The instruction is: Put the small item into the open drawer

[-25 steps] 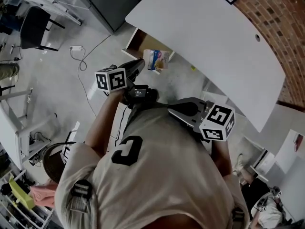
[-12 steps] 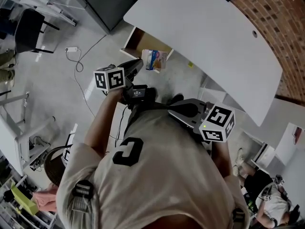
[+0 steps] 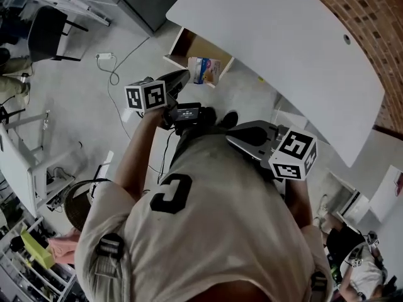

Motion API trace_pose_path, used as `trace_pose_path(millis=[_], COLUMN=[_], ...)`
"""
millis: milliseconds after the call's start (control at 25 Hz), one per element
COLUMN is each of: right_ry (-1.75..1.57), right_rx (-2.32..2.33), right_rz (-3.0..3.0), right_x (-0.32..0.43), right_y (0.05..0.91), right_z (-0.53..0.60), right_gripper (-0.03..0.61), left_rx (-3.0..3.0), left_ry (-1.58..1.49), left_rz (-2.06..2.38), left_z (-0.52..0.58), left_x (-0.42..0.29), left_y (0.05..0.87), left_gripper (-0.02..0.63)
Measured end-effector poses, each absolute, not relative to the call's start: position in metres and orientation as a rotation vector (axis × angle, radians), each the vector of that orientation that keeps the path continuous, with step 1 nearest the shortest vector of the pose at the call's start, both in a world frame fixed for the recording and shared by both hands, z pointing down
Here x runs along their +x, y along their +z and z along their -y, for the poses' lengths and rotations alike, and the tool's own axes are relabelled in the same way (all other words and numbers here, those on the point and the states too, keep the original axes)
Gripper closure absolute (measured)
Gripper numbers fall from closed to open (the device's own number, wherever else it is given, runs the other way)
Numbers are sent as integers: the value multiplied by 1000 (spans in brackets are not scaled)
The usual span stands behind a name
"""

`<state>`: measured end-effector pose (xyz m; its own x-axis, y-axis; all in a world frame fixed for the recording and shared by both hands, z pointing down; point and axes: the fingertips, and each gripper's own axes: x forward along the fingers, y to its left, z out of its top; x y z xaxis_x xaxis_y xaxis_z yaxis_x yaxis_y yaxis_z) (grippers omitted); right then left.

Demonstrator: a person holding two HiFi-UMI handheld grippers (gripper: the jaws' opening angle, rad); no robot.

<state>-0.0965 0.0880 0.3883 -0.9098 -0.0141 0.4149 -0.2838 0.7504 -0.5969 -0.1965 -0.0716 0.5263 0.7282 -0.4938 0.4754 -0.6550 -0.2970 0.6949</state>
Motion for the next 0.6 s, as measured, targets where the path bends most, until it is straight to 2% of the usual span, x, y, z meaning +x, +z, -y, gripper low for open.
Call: trace_pose_path(millis=[600], right_ry=[952], right_rx=[178], right_rz=[2660], right_x=[-34], right_y=[386], right_z=[-83], right_gripper=[572], left_rx=[1898], left_ry=[351], left_rz=[1022], left_z=[78], left_x=[-177], left_y=[542], left_gripper=[611])
